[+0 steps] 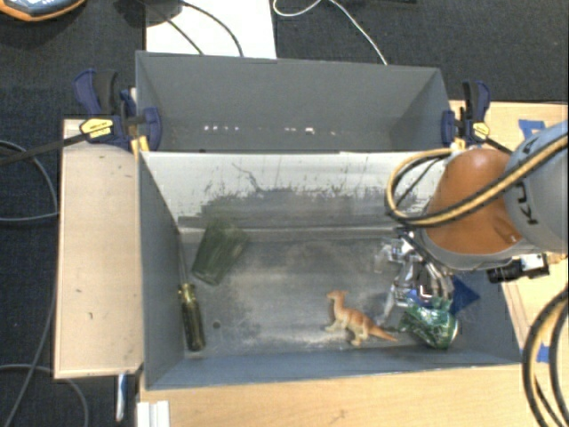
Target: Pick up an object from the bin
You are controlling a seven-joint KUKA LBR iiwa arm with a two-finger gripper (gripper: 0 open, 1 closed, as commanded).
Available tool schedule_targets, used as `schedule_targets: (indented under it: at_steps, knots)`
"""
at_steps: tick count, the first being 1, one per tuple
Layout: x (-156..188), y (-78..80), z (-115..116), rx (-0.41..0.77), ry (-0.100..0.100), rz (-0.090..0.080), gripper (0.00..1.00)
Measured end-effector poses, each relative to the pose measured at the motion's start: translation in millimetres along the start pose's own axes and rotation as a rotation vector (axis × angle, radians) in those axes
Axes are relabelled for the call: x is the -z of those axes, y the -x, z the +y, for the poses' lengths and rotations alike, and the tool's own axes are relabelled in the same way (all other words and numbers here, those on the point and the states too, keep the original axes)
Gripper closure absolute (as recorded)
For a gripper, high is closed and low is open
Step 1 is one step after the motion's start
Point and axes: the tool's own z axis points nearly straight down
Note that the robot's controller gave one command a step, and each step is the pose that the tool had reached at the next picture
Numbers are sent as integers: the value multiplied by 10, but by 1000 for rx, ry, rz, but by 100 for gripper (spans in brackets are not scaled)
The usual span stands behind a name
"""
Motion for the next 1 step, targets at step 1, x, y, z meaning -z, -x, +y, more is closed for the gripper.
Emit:
schedule_targets:
  at_steps: [1]
  knots:
    - [-48,-344,-242,47,0,14,0]
